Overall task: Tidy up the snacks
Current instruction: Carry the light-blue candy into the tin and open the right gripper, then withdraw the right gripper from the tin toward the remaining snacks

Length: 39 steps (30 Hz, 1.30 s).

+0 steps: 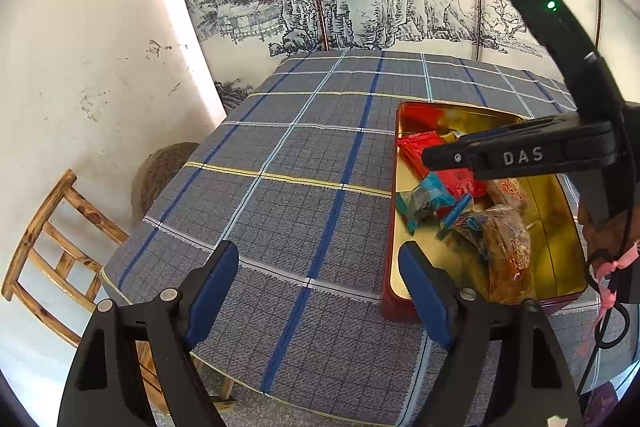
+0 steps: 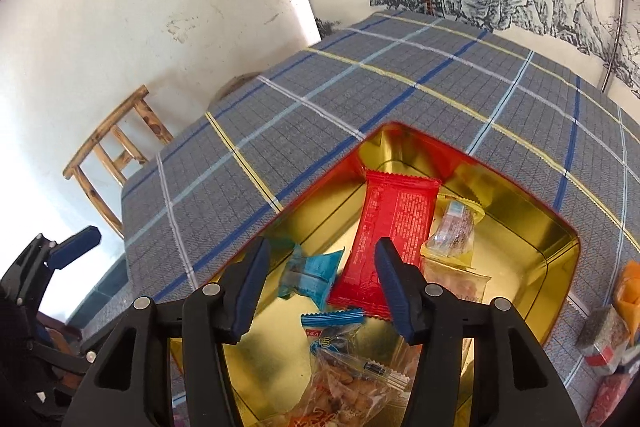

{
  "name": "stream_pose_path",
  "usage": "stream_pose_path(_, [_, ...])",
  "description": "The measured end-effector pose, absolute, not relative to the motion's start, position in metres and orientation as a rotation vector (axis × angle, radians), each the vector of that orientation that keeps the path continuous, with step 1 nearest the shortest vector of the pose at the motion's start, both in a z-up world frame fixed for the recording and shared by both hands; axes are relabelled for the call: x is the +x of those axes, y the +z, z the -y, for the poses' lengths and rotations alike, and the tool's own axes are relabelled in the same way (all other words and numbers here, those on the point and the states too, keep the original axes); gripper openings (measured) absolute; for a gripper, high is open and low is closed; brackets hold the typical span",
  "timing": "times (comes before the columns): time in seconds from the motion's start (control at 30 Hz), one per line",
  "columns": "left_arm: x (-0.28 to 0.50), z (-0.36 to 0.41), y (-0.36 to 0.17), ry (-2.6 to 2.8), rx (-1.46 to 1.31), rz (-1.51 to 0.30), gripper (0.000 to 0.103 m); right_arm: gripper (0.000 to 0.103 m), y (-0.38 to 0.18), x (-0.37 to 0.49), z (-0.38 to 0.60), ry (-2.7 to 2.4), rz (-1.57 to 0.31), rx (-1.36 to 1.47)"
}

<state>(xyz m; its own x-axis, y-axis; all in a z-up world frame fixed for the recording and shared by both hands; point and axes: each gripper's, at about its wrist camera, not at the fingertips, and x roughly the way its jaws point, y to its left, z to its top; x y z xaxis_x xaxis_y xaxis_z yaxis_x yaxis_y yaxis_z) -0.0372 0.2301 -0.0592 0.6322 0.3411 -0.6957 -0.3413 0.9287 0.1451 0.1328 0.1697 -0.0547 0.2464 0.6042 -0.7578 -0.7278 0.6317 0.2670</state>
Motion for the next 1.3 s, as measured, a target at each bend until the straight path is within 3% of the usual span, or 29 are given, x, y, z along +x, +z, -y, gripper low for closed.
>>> stream_pose_path(0.5, [-0.038,-0.203,-0.049,0.371,0.057,-0.784,0.080,0.064,-0.031,0.081,-0.027,0.772,-0.746,0.001])
stream_pose_path(0.97, [-0.018,-0.141,-0.041,0.281,0.186,-0.781,0.082,0.070,-0.079,0.072,0.211,0.216,-0.790,0.078])
stream_pose_path(1.3, [0.013,-0.091,-0.035,0.110,0.224,-0.822,0.085,0.080,-0.103,0.080,0.298,0.038,-0.815,0.181])
